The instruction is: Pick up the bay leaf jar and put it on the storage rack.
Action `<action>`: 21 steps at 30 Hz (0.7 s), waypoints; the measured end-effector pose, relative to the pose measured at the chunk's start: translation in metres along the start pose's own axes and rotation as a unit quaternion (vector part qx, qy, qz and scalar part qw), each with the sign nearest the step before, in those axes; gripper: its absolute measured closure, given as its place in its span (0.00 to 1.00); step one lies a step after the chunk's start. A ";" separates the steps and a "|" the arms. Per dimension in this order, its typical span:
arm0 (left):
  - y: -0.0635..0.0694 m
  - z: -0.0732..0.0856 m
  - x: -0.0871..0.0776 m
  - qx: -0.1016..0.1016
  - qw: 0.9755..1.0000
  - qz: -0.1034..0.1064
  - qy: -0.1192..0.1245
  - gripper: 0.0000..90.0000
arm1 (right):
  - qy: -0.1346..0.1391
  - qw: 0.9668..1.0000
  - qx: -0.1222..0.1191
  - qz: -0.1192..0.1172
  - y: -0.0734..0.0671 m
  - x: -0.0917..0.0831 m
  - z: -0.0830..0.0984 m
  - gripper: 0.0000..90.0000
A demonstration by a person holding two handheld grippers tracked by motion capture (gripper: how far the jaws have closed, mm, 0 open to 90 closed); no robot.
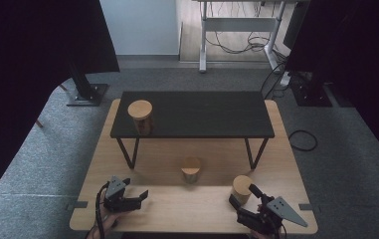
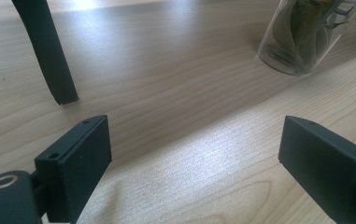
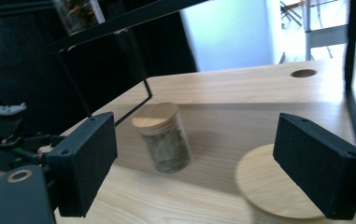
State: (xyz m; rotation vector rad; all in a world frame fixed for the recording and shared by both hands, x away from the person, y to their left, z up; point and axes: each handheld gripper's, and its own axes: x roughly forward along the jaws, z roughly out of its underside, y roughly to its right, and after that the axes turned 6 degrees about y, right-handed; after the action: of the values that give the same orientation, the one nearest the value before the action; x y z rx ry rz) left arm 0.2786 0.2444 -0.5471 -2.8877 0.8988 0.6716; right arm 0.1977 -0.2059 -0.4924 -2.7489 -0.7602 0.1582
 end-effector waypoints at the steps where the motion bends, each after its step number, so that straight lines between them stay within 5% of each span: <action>1: 0.000 0.000 0.000 0.000 1.000 0.000 0.000 0.10 | -0.002 1.000 -0.002 0.000 -0.003 0.002 0.001 0.14; 21: 0.001 0.000 0.003 0.007 1.000 0.000 -0.004 0.10 | -0.041 0.999 -0.016 -0.005 -0.025 0.027 0.020 0.13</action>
State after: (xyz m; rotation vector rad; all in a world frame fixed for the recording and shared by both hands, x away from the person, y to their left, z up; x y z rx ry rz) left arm 0.2801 0.2419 -0.5483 -2.8712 0.8975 0.6751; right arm 0.2047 -0.1663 -0.5046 -2.7831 -0.8043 0.2602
